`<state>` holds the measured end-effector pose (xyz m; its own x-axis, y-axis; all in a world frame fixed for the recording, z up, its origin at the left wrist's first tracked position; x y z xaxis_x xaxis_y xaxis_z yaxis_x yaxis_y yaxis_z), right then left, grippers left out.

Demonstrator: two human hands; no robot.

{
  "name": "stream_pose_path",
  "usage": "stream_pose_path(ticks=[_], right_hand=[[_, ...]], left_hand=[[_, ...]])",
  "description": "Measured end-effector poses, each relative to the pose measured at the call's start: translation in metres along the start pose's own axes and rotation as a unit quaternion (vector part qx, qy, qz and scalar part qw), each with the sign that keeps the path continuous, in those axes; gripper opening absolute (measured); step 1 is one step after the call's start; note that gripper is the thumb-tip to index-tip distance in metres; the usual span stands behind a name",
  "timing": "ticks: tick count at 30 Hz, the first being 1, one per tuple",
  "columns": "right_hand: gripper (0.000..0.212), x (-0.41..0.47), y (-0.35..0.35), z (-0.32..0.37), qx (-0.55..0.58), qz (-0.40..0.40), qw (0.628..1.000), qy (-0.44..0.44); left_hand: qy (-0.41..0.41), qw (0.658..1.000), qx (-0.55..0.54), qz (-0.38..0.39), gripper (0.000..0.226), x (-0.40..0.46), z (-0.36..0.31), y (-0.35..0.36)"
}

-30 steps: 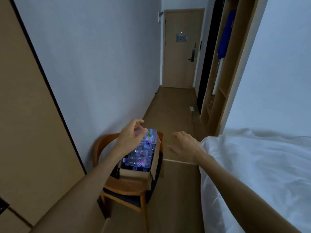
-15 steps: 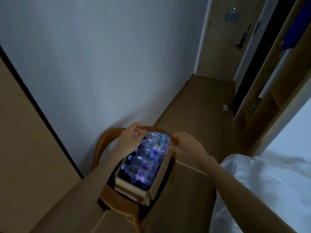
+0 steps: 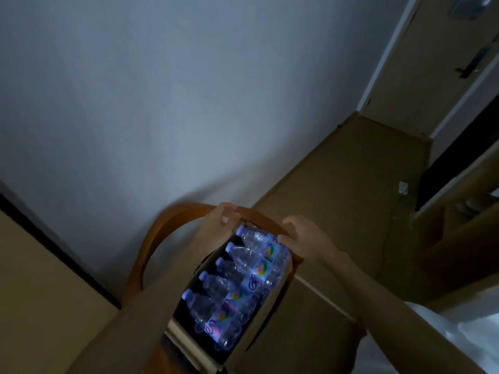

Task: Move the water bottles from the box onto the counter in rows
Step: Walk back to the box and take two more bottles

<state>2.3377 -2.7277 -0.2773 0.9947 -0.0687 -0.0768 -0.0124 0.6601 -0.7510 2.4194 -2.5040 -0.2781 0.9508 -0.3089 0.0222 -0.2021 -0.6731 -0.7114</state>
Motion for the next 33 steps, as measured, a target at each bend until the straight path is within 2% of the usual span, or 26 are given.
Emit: stream_pose_path(ticks=[4,10,16,23,29,33], right_hand=[[0.046,0.047,0.016,-0.019,0.01,0.054,0.998,0.007],[0.045,0.121,0.059,-0.042,0.014,0.134,0.991,0.004],[0.037,0.184,0.109,-0.061,0.006,0.24,0.97,-0.028],[0.035,0.214,0.154,-0.074,-0.005,0.394,0.917,-0.062],[0.043,0.221,0.182,-0.064,-0.022,0.483,0.872,-0.075],[0.046,0.214,0.206,-0.048,-0.057,0.534,0.837,-0.103]], left_hand=[[-0.055,0.998,0.016,0.024,0.022,0.023,0.035,0.026],[-0.149,0.987,0.021,0.057,0.019,0.036,0.082,0.069],[-0.29,0.949,0.047,0.112,0.028,0.04,0.131,0.119],[-0.377,0.902,0.035,0.205,0.035,0.023,0.142,0.178],[-0.427,0.883,0.116,0.153,0.032,0.011,0.148,0.167],[-0.434,0.865,0.17,0.186,0.043,-0.007,0.149,0.169]])
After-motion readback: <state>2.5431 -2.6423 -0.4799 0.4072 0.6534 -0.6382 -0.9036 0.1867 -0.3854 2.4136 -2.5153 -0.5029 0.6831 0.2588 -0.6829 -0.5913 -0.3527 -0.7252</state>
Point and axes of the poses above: each hand's wrist, its own x-axis towards the middle knuckle, its own y-axis out of the palm, z = x × y, the point moved 10 cm from there along x, towards the middle knuckle, and after that the axes turned 15 degrees about x, right-handed, at the moved point
